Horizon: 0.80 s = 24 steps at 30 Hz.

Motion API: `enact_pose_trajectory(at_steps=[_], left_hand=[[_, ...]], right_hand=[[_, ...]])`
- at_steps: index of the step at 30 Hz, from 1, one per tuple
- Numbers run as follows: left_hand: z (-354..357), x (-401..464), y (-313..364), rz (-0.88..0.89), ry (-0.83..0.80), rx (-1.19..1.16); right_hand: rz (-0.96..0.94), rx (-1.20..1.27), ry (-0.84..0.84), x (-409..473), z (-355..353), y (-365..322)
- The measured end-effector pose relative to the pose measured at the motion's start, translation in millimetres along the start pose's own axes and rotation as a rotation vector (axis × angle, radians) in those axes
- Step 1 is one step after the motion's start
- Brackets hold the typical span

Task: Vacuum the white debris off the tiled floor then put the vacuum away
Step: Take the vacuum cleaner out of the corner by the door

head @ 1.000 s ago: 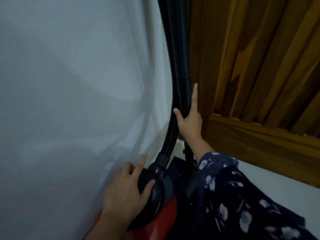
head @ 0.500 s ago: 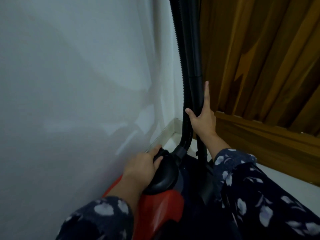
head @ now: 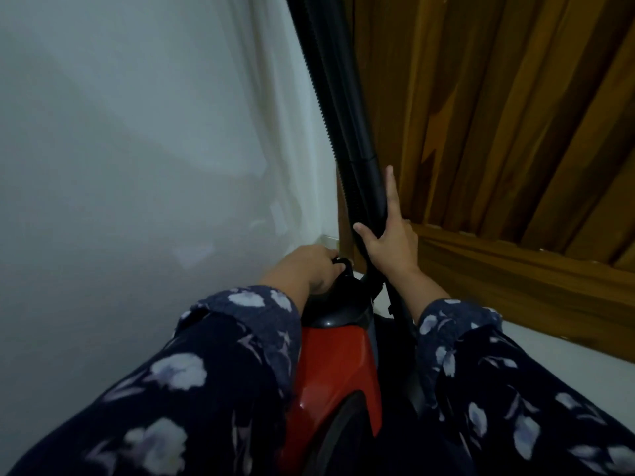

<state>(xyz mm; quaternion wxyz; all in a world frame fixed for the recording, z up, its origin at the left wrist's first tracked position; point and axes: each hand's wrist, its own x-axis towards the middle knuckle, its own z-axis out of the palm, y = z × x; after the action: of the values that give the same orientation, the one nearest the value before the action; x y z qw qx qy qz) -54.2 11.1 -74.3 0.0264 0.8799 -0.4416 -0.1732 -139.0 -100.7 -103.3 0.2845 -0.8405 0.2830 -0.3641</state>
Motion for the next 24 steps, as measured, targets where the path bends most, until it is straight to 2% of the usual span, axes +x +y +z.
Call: enact_pose_trajectory(at_steps=[6, 11, 16, 24], left_hand=[[-26.0, 16.5, 29.1, 0.048, -0.063, 0.112], [-54.1, -0.9, 43.3, 0.057, -0.122, 0.081], [-107.8, -43.4, 75.7, 0.037, -0.156, 0.046], [-242.2, -132.7, 151.6, -0.038, -0.185, -0.034]], right_hand=[[0.010, -0.014, 0.043, 8.7, -21.0, 5.7], [0.099, -0.031, 0.003, 19.7, -60.8, -21.1], [0.201, -0.020, -0.049, 33.4, -127.0, -64.4], [0.241, 0.009, -0.074, 67.3, -264.8, -163.0]])
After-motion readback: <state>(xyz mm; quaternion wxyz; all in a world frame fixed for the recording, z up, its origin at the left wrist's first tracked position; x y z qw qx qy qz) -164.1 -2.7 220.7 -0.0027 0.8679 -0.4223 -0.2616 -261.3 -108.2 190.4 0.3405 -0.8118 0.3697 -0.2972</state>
